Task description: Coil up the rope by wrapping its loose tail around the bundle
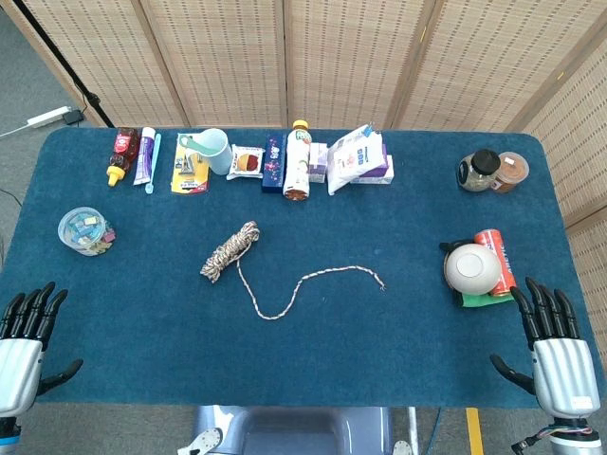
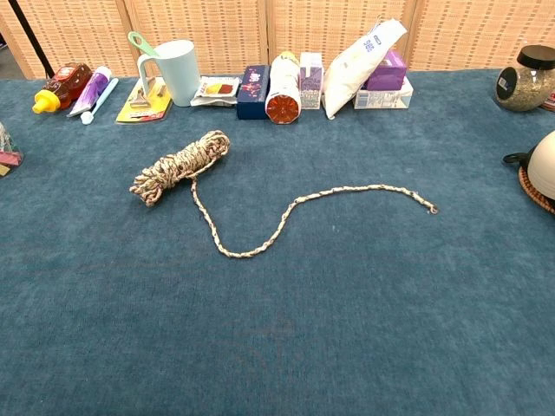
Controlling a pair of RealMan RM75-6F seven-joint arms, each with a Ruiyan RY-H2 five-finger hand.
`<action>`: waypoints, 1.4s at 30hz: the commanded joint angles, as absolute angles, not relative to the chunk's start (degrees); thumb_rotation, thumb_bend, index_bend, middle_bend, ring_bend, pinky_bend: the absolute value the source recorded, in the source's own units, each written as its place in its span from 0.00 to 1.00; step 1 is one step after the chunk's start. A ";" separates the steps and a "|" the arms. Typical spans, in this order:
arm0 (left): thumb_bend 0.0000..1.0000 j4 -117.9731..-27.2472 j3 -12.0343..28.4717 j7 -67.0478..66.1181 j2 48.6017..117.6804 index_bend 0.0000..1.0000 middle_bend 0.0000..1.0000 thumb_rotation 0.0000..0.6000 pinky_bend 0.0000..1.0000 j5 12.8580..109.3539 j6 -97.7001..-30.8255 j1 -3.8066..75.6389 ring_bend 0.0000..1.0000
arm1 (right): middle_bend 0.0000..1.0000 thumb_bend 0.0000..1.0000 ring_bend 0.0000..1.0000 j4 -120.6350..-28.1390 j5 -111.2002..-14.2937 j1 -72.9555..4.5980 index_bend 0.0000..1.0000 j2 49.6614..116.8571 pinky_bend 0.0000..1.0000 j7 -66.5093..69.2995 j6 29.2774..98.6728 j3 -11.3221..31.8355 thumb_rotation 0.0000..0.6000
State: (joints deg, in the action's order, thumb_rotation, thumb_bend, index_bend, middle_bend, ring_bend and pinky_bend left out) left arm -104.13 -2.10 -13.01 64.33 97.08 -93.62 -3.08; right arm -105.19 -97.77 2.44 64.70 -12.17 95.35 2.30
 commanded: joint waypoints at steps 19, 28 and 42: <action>0.09 -104.22 -2.21 -9.55 62.66 0.00 0.00 1.00 0.00 97.41 -95.04 -3.66 0.00 | 0.00 0.00 0.00 -105.29 -98.02 -1.68 0.11 67.07 0.00 -14.08 89.24 3.02 1.00; 0.09 -104.31 -1.56 -12.46 63.88 0.00 0.00 1.00 0.00 95.79 -92.98 -2.88 0.00 | 0.00 0.00 0.00 -105.49 -93.79 -12.00 0.21 70.39 0.00 -15.22 78.07 9.53 1.00; 0.09 -105.06 -0.20 -14.85 64.91 0.00 0.00 1.00 0.00 91.97 -88.62 -0.65 0.00 | 0.00 0.00 0.00 -97.56 -75.01 -28.32 0.35 84.65 0.00 -24.22 61.71 18.22 1.00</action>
State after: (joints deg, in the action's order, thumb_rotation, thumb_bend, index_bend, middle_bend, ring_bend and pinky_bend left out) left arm -105.00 -0.44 -14.77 64.88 92.43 -88.99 -0.89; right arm -100.26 -78.27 -25.76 81.50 -21.45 64.16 16.48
